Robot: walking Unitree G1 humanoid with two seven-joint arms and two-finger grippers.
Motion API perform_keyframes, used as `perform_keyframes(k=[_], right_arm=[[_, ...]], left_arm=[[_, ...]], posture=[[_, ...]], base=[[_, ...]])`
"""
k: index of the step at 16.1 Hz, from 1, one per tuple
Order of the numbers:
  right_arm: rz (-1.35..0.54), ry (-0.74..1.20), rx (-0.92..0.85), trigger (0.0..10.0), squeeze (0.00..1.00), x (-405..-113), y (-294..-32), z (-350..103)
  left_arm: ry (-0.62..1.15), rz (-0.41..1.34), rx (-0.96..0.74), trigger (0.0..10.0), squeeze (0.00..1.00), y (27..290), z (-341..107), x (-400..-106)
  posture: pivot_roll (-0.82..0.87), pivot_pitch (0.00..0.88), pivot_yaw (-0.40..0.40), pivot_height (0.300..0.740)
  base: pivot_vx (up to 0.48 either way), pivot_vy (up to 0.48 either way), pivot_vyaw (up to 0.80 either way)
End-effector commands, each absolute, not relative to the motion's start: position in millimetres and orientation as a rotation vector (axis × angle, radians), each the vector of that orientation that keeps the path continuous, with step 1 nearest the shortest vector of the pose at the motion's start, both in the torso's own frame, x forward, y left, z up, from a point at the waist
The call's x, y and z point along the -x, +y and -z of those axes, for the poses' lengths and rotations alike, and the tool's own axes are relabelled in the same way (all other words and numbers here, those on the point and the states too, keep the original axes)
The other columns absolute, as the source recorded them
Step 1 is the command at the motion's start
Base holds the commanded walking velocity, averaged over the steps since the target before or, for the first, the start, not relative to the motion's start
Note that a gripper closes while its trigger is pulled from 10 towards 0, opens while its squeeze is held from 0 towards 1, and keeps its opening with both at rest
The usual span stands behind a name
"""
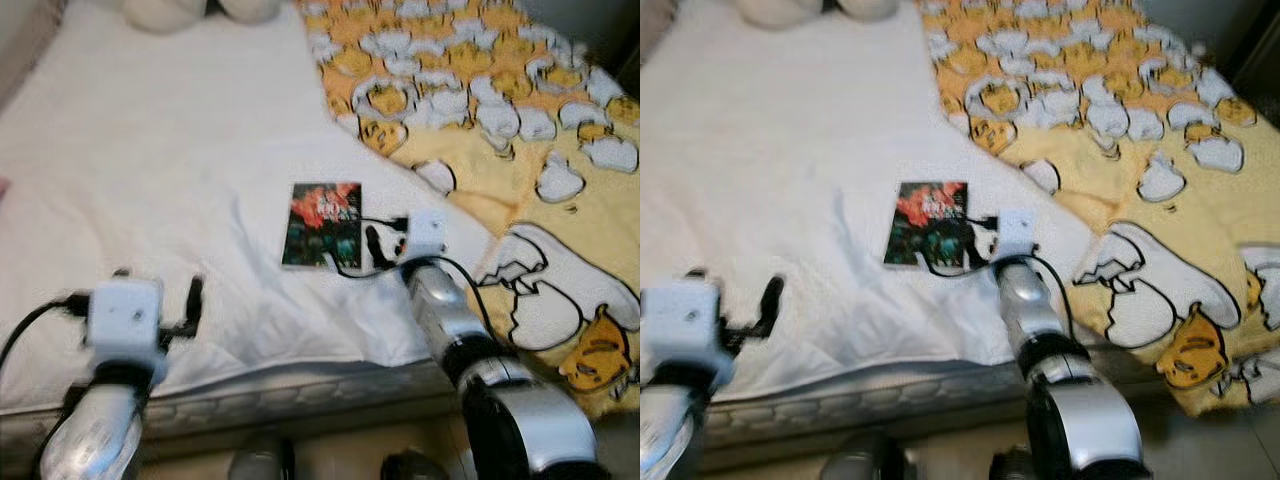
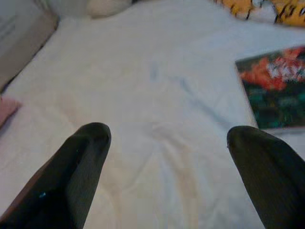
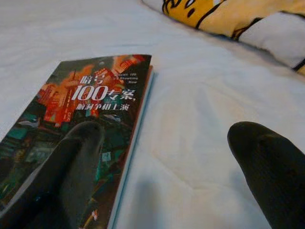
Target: Clean up the room
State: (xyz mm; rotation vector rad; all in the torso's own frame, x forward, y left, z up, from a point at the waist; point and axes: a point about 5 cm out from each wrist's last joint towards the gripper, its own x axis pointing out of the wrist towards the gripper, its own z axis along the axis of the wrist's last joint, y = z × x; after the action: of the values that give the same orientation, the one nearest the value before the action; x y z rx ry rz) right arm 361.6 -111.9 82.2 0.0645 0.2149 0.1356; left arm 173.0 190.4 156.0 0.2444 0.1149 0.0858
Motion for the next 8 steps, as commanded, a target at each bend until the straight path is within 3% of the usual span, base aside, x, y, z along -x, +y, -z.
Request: perform_keyframes(k=[1, 8], right_arm=[[-0.130, 0.229, -0.083, 10.0, 0.00, -360, -108, -79], [-0.111, 0.309, -0.237, 10.0, 0.00, -360, -95, -75]], left_arm=[[0.118, -0.085, -0.256, 10.0, 0.00, 191, -161, -168], [0.155, -0.097, -0.269, 10.0, 0.00, 189, -165, -152]], posture=[[0.33, 0.259, 0.017, 0.711], [0.35, 0.285, 0.001, 0.711]], base=[[0.000, 0.000, 0.00], [0.000, 0.000, 0.00]])
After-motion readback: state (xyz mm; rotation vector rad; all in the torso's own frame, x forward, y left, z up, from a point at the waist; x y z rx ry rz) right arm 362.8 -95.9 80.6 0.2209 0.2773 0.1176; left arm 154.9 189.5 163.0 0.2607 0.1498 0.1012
